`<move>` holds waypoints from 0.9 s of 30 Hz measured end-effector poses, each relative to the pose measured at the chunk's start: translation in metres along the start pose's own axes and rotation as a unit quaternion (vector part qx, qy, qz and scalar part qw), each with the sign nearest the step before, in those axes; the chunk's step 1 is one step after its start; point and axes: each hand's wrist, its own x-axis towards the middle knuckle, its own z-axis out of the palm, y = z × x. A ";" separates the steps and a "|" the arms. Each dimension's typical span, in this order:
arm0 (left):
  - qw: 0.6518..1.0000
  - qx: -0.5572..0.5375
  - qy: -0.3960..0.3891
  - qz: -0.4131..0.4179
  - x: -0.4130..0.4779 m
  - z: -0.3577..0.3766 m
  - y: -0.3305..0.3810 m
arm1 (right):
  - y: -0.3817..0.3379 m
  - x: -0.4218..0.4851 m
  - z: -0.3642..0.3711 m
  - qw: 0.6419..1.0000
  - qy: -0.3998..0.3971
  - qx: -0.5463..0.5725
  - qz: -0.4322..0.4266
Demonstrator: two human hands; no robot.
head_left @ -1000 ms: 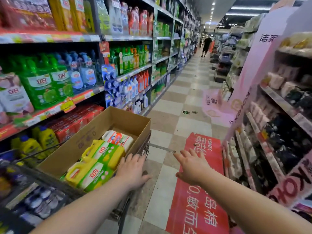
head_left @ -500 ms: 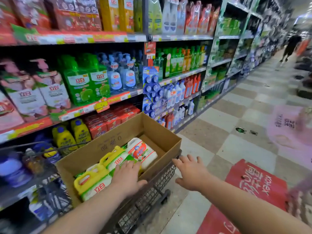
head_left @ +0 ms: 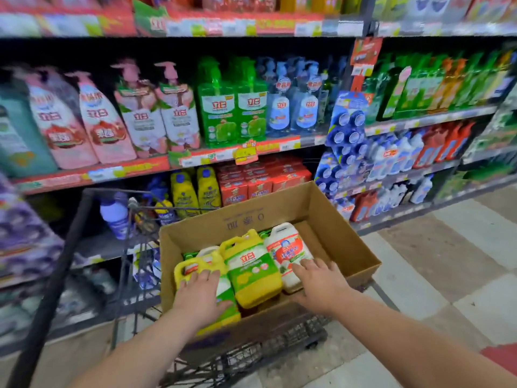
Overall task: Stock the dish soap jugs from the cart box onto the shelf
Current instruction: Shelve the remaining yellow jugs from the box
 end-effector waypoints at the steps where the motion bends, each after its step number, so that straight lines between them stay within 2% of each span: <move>1: 1.000 -0.005 -0.002 -0.012 0.007 0.001 -0.006 | -0.003 0.010 -0.001 1.000 -0.010 0.002 -0.008; 6: 0.998 -0.053 -0.014 -0.043 0.044 0.004 -0.030 | -0.009 0.068 -0.009 0.998 -0.056 -0.019 -0.016; 11: 0.994 -0.075 -0.058 -0.052 0.081 0.014 -0.045 | -0.016 0.117 -0.004 0.995 -0.100 -0.027 -0.016; 18: 0.983 -0.143 -0.105 -0.055 0.122 0.033 -0.040 | -0.009 0.170 0.018 0.988 -0.150 -0.018 -0.020; 27: 0.958 -0.244 -0.124 -0.087 0.152 0.067 -0.003 | 0.005 0.231 0.059 0.976 -0.164 0.140 0.001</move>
